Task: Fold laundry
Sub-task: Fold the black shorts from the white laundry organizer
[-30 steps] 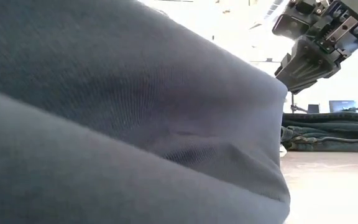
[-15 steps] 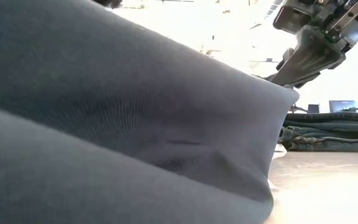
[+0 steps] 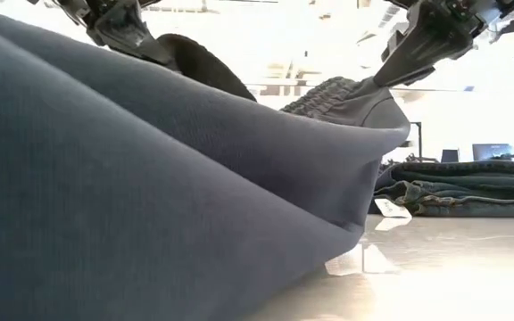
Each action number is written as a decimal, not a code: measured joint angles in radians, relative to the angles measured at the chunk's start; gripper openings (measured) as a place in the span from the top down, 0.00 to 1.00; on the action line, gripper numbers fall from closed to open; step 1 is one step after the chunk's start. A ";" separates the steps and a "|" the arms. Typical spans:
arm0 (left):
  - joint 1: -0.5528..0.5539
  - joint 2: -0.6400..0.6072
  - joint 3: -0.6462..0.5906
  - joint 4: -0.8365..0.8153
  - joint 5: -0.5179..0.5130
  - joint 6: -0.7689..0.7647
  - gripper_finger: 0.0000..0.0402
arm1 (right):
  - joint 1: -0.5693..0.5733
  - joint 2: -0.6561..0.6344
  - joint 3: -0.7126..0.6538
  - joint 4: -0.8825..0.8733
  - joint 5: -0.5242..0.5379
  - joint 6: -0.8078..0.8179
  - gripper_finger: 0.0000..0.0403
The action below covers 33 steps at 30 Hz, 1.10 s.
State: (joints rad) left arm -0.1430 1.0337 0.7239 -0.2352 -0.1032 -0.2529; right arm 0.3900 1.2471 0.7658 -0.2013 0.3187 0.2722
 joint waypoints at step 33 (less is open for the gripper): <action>-0.092 0.334 0.000 0.011 0.151 -0.118 1.00 | -0.024 0.014 0.074 -0.011 -0.287 -0.133 0.72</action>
State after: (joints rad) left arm -0.2353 1.3678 0.7242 -0.2246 0.0483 -0.3706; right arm 0.3660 1.2614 0.8395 -0.2122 0.0317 0.1396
